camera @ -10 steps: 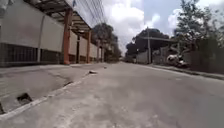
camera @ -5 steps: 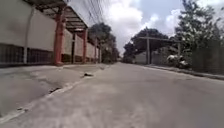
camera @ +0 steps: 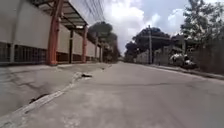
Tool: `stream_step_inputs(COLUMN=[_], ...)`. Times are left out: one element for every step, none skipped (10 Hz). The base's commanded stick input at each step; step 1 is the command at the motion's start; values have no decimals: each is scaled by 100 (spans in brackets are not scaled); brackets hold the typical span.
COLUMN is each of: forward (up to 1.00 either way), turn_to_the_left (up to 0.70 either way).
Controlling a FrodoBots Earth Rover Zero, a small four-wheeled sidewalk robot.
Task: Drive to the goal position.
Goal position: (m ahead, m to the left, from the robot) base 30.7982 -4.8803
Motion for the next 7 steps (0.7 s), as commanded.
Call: stream_step_inputs(forward=[100,100,100,100,100,100,100], turn_to_the_left=[-3,-17,-33,-33,-17,-6,0])
